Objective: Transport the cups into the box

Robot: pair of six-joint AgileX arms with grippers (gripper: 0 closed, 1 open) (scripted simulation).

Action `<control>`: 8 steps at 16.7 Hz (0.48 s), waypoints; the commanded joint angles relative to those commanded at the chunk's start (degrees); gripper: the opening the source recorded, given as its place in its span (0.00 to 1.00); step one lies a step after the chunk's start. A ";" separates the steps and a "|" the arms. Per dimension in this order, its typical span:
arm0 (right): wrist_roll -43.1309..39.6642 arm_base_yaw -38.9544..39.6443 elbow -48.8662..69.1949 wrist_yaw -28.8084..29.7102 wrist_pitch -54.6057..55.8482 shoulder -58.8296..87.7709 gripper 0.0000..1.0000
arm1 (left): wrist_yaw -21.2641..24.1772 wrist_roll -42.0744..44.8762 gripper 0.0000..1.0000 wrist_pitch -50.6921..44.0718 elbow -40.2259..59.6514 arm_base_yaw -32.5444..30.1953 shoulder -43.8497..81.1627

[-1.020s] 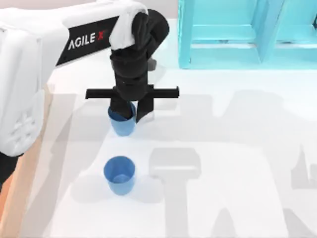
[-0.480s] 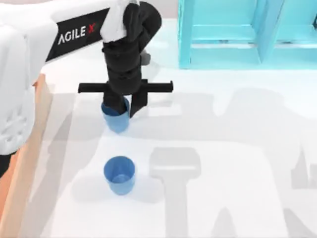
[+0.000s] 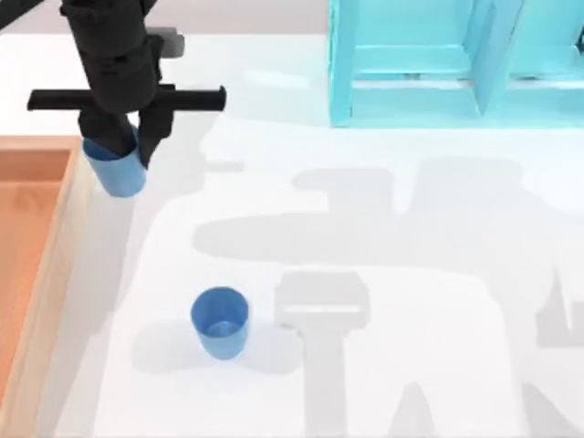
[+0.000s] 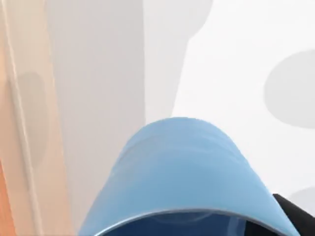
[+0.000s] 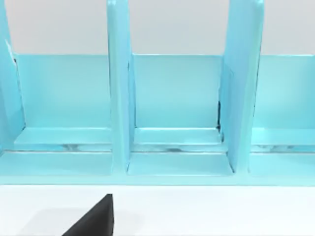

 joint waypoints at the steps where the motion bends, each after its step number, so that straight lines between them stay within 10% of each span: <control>1: 0.00 0.00 0.00 0.00 0.00 0.00 1.00 | 0.00 0.05 0.00 -0.06 0.01 0.05 -0.05; 8: 0.00 0.00 0.00 0.00 0.00 0.00 1.00 | -0.25 3.34 0.00 0.15 -4.14 3.18 -3.81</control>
